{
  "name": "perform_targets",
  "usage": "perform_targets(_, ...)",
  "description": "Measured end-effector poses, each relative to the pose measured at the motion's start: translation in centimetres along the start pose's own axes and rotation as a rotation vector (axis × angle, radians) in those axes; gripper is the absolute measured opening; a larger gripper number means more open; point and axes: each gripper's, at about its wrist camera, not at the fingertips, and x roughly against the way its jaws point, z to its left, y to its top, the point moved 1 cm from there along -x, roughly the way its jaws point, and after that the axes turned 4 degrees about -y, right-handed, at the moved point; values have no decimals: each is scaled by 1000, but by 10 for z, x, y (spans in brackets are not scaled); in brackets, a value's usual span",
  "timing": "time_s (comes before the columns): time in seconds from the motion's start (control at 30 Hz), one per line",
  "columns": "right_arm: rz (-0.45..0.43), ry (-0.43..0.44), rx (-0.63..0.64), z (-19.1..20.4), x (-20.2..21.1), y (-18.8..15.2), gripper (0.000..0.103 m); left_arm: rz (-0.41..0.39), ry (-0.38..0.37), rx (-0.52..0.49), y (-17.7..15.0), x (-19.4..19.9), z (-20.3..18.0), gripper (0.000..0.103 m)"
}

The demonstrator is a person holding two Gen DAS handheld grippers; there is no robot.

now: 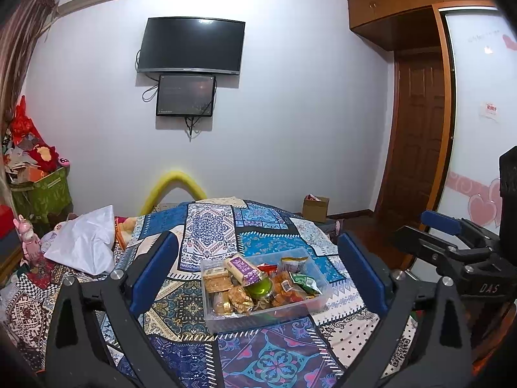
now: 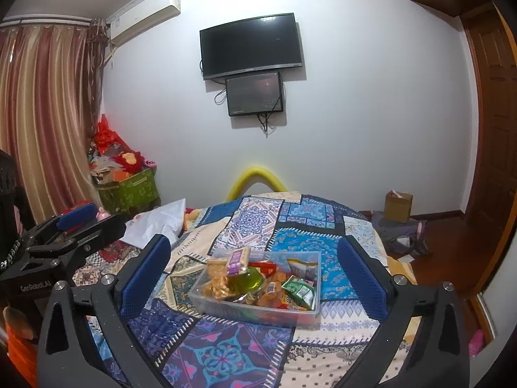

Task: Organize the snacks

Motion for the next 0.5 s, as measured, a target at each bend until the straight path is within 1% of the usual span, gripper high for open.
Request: perform_targets(0.5,-2,-1,-2,-1,9,-2,103,2,-2,5,-3,3,0,100)
